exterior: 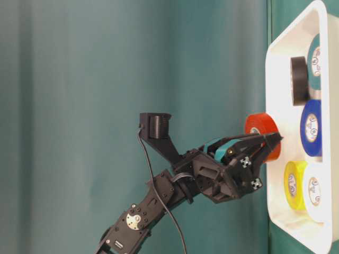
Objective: Put the tape into the white case with the left arm.
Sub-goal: 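Carry the red tape into the tray's top middle and release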
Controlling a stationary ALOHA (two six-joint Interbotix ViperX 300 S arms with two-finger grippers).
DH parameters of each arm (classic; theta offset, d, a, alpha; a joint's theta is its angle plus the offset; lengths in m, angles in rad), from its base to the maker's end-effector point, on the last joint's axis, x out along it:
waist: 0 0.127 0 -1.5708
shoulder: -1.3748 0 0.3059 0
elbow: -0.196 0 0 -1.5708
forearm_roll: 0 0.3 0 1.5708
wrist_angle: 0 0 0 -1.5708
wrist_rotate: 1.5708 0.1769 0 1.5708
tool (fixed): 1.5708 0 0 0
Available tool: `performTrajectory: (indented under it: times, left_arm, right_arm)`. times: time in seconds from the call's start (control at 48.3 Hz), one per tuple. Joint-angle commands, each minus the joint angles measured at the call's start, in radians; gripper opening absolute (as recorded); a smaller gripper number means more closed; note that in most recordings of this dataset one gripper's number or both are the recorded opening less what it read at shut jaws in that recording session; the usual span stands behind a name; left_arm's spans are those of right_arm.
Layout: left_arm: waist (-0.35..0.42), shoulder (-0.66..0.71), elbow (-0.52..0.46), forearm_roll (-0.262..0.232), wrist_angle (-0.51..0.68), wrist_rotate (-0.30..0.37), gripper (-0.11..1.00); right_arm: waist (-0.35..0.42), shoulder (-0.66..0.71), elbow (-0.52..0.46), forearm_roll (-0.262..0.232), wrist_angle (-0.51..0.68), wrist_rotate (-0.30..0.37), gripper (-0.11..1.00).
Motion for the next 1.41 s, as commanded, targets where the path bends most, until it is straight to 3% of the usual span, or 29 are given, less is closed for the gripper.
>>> performTrajectory:
  times: [0.0, 0.083, 0.249, 0.352, 0.912, 1.388]
  left_arm:
    - [0.002, -0.017, -0.023, 0.002, -0.021, 0.002, 0.27]
    - [0.002, -0.017, -0.021, 0.0, -0.044, 0.0, 0.3]
    - [0.005, -0.017, -0.02, 0.002, -0.08, 0.003, 0.79]
    - [0.009, -0.017, -0.025, 0.002, -0.083, 0.003, 0.97]
    - [0.005, -0.043, 0.003, -0.002, -0.097, -0.005, 0.98]
    - [-0.135, -0.175, 0.156, -0.005, -0.133, -0.038, 0.98]
  right_arm:
    - [-0.002, 0.014, -0.008, 0.0, -0.011, 0.0, -0.09]
    - [-0.002, 0.014, -0.008, 0.0, -0.011, 0.0, -0.09]
    - [-0.002, 0.014, -0.008, 0.0, -0.009, 0.0, -0.09]
    - [-0.002, 0.014, -0.008, 0.0, -0.011, -0.002, -0.09]
    - [-0.002, 0.014, -0.008, -0.003, -0.009, -0.002, -0.09]
    - [-0.002, 0.014, -0.008, -0.003, -0.011, -0.002, -0.09]
